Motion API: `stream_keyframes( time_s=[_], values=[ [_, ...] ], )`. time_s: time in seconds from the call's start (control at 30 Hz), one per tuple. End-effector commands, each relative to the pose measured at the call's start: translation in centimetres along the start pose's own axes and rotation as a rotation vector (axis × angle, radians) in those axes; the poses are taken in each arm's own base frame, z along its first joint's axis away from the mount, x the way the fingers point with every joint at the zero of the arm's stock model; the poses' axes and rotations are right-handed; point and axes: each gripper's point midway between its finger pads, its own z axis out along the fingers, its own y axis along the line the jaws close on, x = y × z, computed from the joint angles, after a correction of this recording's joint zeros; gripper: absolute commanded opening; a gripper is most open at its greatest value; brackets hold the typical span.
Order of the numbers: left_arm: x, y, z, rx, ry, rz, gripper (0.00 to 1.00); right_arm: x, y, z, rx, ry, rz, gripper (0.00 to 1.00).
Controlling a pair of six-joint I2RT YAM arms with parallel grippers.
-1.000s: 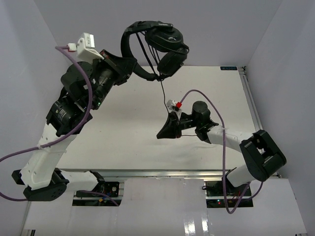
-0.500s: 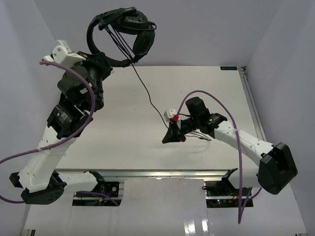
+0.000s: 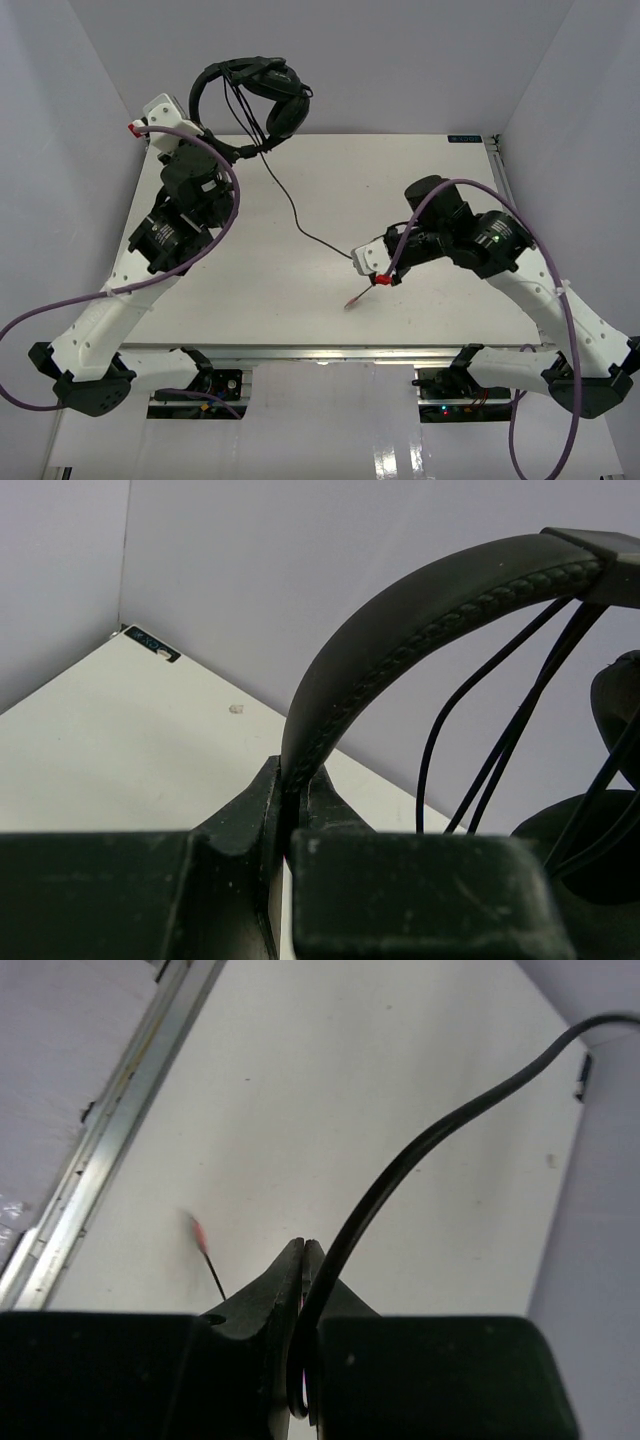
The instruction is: Wrap the headphones
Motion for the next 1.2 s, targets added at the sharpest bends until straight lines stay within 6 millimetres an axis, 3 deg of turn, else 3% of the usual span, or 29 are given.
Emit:
stream_keyframes(
  time_s=[0.0, 0.23, 0.43, 0.57, 0.87, 1.03, 1.17],
  values=[
    [3.1, 1.0, 1.0, -0.017, 0.079, 0.043, 0.0, -2.8, -1.8, -3.5, 0.096, 0.079, -0.153, 0.08],
    [14.8, 5.7, 1.6, -0.074, 0.327, 0.162, 0.0, -7.0, -6.4, -7.2, 0.339, 0.093, -0.266, 0.08],
    [21.8, 7.2, -0.2, -0.016, 0.512, 0.235, 0.0, -8.1, -11.4, -10.3, 0.617, 0.137, -0.345, 0.08],
    [24.9, 7.3, -1.9, 0.09, 0.639, 0.304, 0.0, -8.1, -13.9, -11.2, 0.748, 0.162, -0.362, 0.08],
    [28.5, 5.6, -8.1, 0.467, 0.839, 0.41, 0.0, -6.5, -18.4, -10.1, 0.875, 0.239, -0.359, 0.08],
    [28.5, 4.9, -11.3, 0.613, 0.879, 0.427, 0.0, -4.8, -20.6, -8.7, 0.864, 0.247, -0.305, 0.08],
    [28.2, 4.5, -13.5, 0.715, 0.91, 0.419, 0.0, -2.2, -22.1, -8.1, 0.852, 0.273, -0.248, 0.08]
  ],
)
